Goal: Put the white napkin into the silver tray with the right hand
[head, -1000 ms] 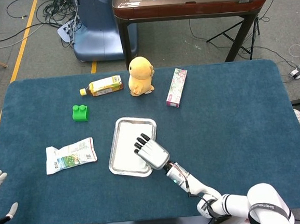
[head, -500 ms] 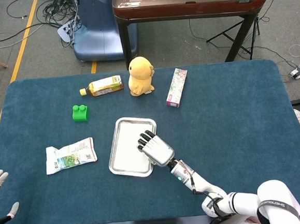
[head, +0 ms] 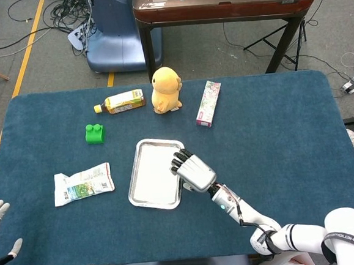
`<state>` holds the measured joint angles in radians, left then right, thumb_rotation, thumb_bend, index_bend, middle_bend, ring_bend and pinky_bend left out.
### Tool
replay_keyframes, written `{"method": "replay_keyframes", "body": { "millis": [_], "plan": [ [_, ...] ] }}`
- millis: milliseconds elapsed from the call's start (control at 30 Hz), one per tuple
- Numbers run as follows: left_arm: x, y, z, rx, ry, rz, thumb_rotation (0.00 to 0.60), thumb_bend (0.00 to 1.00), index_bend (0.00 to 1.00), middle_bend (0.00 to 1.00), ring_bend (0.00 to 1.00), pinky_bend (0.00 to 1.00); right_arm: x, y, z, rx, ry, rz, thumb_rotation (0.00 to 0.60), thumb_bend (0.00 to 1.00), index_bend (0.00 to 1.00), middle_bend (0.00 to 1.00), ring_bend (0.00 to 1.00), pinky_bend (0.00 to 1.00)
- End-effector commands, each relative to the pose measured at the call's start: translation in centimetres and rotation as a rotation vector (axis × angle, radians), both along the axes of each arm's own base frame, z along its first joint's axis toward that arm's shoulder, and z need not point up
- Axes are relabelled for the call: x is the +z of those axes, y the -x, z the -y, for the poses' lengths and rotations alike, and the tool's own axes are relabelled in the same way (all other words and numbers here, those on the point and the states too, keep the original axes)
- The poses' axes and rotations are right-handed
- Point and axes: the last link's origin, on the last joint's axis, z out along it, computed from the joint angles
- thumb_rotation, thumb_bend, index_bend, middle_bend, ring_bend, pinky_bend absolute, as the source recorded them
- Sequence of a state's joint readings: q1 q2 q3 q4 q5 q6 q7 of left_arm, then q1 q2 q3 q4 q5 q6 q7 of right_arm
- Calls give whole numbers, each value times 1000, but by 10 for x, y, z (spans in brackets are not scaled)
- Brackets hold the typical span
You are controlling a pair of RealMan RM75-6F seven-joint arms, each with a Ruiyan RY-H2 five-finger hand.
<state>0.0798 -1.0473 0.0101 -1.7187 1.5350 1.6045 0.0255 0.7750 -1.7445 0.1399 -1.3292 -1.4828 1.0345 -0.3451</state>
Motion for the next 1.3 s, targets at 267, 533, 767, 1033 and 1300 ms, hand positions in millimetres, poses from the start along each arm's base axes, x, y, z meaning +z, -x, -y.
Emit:
{"method": "replay_keyframes", "body": {
  "millis": [267,533,767,1033,1300],
  "plan": [
    [2,-1,-1,-11,-13,2,600,246,133,78,25,0,35,15,7,-14,77,-11,600,476,483,388,308,247],
    [2,-1,-7,-23,-20,5,600,246,133,78,25,0,94,61,-3,-124,226,-14,600,477,464,389,308,277],
    [1,-2,-15,-43,-17,9,600,246,133,78,25,0,142,103,-25,-218,339,-33,600,433,429,383,308,293],
    [0,-3,-21,-54,-11,11,600,246,133,78,25,0,190,156,-63,-368,438,-68,600,360,367,345,276,294],
    [-4,-6,-24,-72,1,12,600,246,133,78,25,0,214,188,-100,-492,435,-95,600,359,291,308,227,291]
  ]
}}
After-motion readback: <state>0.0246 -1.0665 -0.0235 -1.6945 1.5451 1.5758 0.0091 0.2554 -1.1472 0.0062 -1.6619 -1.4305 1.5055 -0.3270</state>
